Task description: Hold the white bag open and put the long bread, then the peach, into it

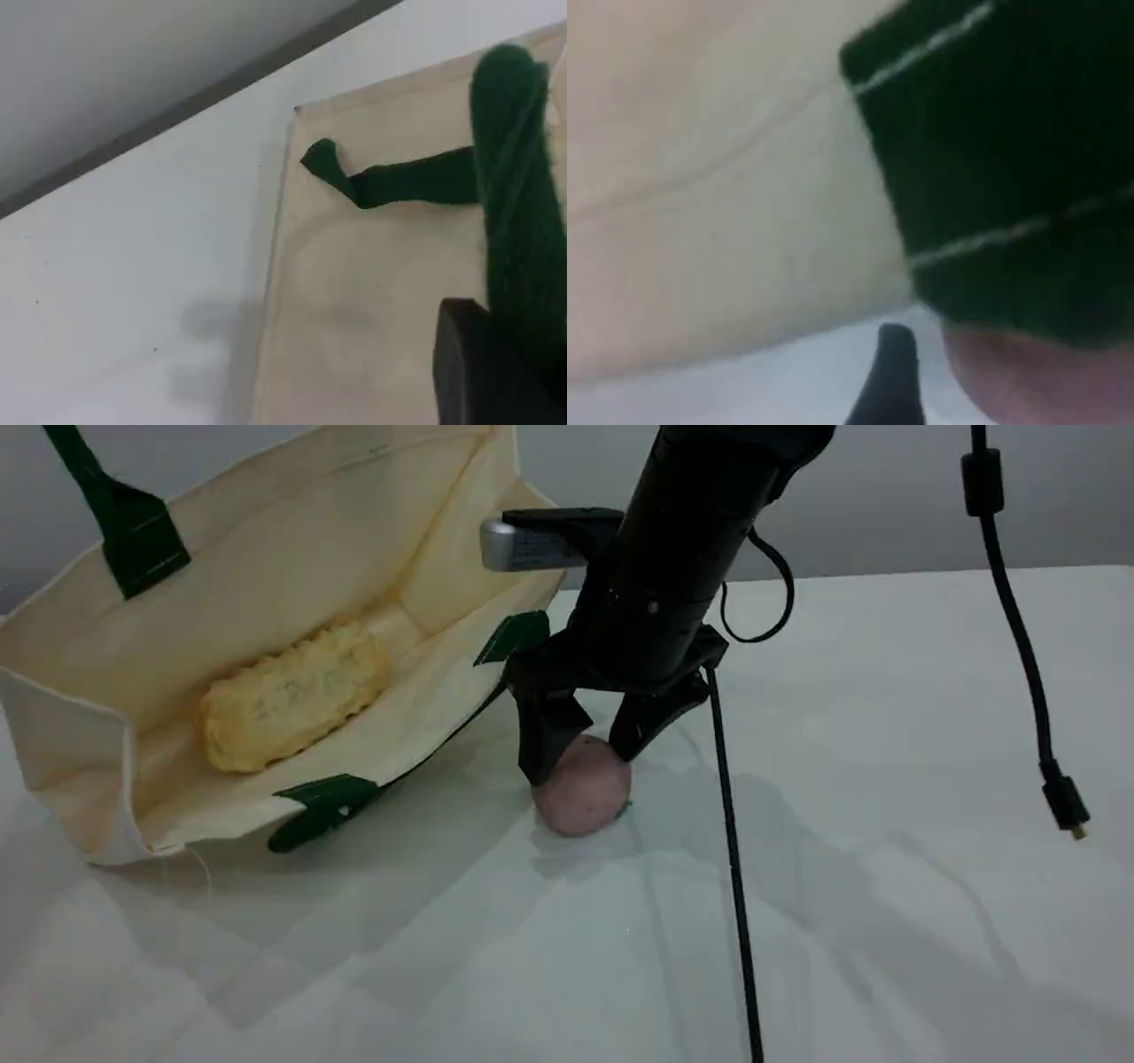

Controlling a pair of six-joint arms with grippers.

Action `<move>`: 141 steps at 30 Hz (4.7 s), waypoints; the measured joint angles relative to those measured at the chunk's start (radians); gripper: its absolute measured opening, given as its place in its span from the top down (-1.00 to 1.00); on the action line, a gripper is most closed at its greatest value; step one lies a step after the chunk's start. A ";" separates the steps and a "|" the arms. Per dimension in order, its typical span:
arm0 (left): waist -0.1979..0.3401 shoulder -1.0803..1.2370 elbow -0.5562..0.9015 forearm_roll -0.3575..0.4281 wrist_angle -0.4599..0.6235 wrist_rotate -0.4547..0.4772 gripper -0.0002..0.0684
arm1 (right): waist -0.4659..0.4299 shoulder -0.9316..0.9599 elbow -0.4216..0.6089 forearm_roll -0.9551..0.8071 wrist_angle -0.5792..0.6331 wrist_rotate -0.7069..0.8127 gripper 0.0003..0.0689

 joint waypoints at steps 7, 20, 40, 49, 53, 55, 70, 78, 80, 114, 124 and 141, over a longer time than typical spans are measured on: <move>0.000 0.000 0.000 0.000 0.003 0.000 0.74 | 0.000 0.000 0.000 -0.013 -0.063 0.000 -0.71; 0.000 0.000 0.000 0.000 0.022 0.000 0.74 | 0.000 0.031 0.000 -0.052 -0.063 0.000 -0.71; -0.001 0.000 0.000 0.000 0.022 0.001 0.74 | 0.000 0.065 0.000 -0.027 -0.061 0.001 0.00; -0.001 0.000 0.000 0.000 0.022 0.001 0.74 | -0.023 0.062 -0.001 -0.054 0.002 0.010 0.00; -0.001 0.000 0.000 -0.006 0.022 0.004 0.74 | -0.055 0.022 0.002 -0.147 0.074 0.047 0.00; -0.001 0.000 0.000 -0.009 0.022 0.009 0.74 | -0.068 -0.019 0.002 -0.160 0.073 0.062 0.00; -0.003 0.000 0.000 -0.103 0.022 0.064 0.74 | -0.070 -0.397 0.099 -0.136 0.078 0.068 0.01; -0.011 0.000 0.000 -0.122 0.022 0.079 0.74 | -0.023 -0.603 0.363 -0.032 -0.165 0.017 0.01; -0.026 0.000 0.000 -0.139 0.022 0.090 0.74 | 0.010 -0.642 0.423 -0.021 -0.225 0.008 0.01; -0.104 -0.001 0.000 -0.211 0.022 0.113 0.74 | 0.354 -0.251 0.455 -0.034 -0.966 -0.026 0.02; -0.104 -0.001 0.000 -0.212 0.022 0.113 0.74 | 0.329 -0.144 0.294 -0.035 -0.893 -0.083 0.02; -0.104 -0.001 0.000 -0.210 0.022 0.113 0.74 | 0.298 -0.123 0.189 0.104 -0.781 -0.078 -0.73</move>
